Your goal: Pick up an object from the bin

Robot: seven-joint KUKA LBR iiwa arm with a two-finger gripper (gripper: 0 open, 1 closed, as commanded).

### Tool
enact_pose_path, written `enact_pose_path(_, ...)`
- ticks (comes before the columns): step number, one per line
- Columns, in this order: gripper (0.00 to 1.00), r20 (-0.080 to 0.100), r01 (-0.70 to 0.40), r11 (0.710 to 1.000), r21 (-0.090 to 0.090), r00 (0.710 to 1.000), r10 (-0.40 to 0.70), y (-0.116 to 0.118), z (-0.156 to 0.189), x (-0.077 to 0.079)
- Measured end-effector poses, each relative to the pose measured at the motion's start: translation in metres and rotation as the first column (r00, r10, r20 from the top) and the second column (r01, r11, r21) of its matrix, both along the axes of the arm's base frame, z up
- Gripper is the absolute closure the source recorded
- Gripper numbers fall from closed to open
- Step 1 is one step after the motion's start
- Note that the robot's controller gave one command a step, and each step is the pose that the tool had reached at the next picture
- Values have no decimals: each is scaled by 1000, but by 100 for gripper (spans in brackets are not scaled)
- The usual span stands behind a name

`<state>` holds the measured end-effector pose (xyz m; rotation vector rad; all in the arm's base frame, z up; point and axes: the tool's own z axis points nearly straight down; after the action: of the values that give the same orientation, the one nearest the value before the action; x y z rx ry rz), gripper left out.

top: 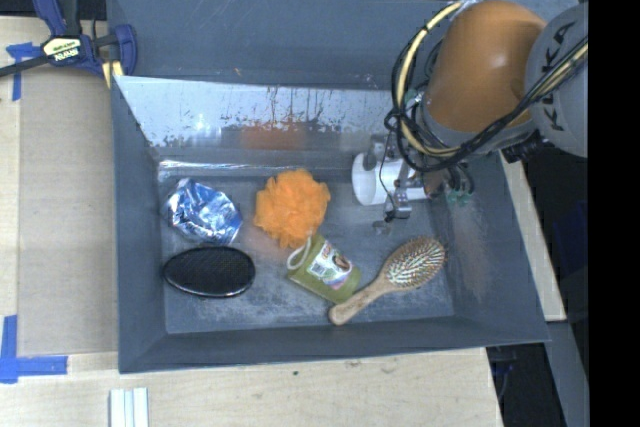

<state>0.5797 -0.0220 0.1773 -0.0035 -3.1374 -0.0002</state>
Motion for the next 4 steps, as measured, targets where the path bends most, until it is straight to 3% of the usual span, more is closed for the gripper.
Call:
enact_pose_path(1,0,-2,-71,997,1,997,71,7,-5,-56)
enact_pose_path(2,100,3,-71,997,0,997,71,7,-4,-54)
enact_pose_path(3,0,3,-71,997,0,997,71,7,-4,-54)
enact_pose_path(4,0,1,210,978,0,978,-210,31,-22,-78)
